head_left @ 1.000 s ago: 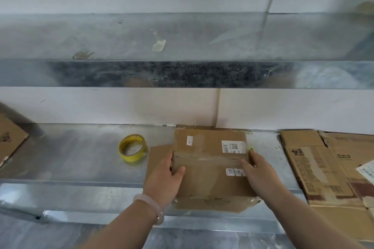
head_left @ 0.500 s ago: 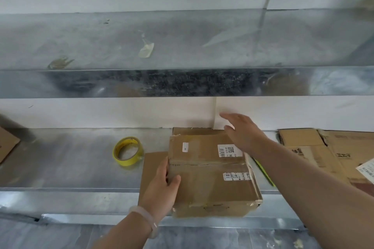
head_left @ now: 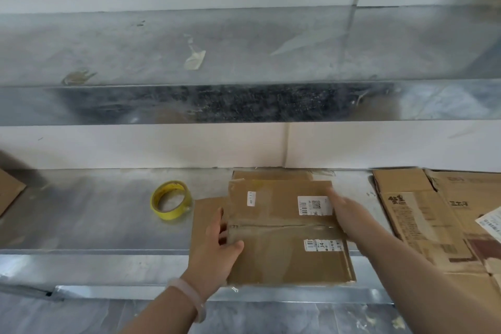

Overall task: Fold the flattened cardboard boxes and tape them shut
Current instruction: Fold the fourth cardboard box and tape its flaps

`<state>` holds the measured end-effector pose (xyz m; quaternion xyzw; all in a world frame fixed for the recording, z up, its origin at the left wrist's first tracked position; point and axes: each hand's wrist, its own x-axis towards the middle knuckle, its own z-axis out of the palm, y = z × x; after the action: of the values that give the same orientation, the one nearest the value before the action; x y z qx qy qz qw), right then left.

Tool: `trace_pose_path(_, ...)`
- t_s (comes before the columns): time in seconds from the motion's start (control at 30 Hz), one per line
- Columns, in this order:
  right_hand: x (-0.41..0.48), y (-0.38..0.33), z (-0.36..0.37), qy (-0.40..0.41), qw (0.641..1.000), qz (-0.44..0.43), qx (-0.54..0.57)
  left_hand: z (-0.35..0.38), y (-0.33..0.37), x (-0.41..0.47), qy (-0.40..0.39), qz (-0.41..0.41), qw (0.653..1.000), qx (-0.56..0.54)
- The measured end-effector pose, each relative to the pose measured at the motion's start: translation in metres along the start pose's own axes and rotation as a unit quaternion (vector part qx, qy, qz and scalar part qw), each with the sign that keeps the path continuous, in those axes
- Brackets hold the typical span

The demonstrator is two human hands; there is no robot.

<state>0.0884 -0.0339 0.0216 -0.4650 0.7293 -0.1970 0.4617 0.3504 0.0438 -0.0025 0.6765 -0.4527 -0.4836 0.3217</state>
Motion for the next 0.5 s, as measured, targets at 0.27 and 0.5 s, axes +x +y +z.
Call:
trace_pose_path(0.27,-0.080,-0.012,-0.020,0.102,0.977,-0.071,0.172,-0.027,0.053,-0.040,-0.002,0.131,0.991,-0.021)
trace_pose_path(0.5,-0.099,-0.009,-0.038,0.086,0.945,-0.155,0.276,-0.046,0.076,-0.064,0.084,0.333,0.939,-0.003)
